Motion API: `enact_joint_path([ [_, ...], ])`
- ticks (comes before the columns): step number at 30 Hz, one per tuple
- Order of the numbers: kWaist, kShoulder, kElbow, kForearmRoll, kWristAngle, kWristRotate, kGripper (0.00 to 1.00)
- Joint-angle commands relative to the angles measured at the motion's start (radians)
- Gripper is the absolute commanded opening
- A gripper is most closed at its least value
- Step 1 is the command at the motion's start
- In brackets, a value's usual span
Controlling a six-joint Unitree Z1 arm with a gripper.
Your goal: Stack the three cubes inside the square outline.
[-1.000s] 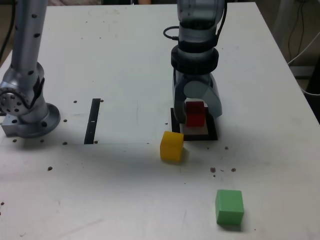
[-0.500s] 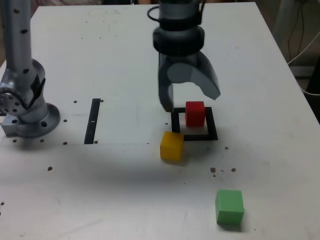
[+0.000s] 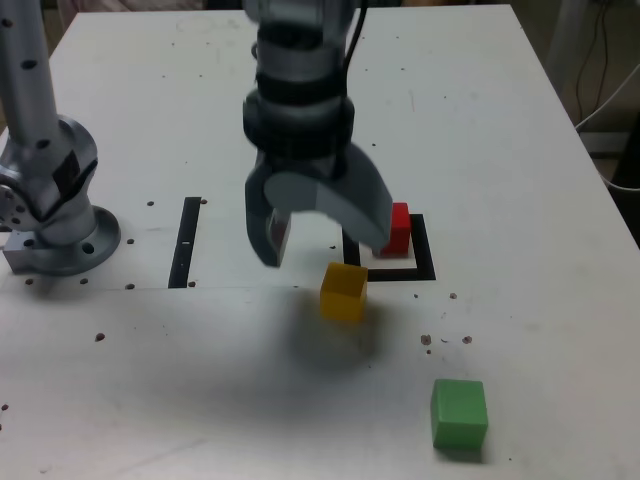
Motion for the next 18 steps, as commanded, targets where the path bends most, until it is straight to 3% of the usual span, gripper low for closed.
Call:
enact_joint_path([
  [1,-0.025,0.023,0.012,-0.026,-0.01,-0.016,0.99],
  [8,-0.091,0.096,-0.005,-0.043,-0.012,-0.082,0.99],
  [18,-0.097,0.175,-0.041,-0.009,0.05,-0.099,0.99],
])
